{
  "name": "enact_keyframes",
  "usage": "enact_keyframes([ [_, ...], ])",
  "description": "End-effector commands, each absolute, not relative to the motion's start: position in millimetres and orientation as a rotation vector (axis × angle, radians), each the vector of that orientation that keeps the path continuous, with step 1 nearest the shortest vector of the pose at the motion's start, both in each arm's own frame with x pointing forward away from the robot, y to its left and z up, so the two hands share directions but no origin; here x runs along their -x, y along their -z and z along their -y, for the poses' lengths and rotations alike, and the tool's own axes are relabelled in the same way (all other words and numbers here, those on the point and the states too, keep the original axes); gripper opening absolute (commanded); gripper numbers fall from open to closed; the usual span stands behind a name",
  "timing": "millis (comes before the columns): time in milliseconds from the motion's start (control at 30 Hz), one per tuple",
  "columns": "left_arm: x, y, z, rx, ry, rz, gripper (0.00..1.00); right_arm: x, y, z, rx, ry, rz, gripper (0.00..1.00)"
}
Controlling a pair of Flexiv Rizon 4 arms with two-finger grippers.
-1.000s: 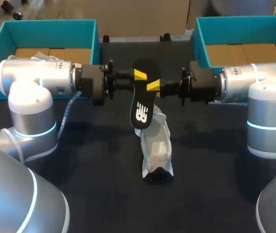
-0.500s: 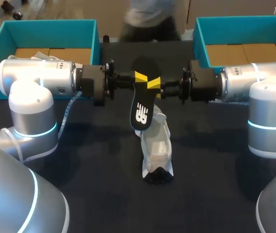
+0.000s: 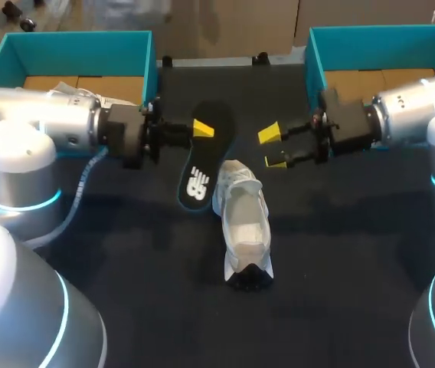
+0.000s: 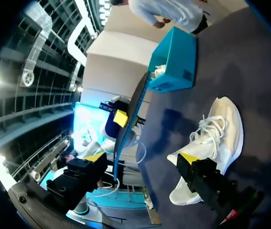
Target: Take the shoe out of the shoebox, open the shoe tongue, remove and reinsert the insole, then place the shoe into the shoebox
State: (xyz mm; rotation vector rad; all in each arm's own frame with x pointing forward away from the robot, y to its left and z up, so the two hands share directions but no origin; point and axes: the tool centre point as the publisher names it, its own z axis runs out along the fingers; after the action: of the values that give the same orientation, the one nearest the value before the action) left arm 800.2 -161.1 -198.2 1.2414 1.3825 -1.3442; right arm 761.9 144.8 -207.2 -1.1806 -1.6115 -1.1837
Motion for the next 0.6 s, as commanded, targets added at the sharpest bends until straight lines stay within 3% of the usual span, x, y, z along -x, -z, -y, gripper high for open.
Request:
enact_keyframes([
  [33, -787, 194, 136, -1.26, 1.433, -1.422, 0.0, -762, 204, -142, 1.182, 1.169, 1.621, 1.0],
  [467, -730, 200, 120, -1.265, 1.746, -1.555, 0.0, -737, 205, -89, 0.796, 0.726, 2.254, 1.0],
  [600, -715, 197, 120, -1.302, 1.64, -1.611, 0.0, -737, 205, -89, 0.796, 0.726, 2.254, 1.0],
])
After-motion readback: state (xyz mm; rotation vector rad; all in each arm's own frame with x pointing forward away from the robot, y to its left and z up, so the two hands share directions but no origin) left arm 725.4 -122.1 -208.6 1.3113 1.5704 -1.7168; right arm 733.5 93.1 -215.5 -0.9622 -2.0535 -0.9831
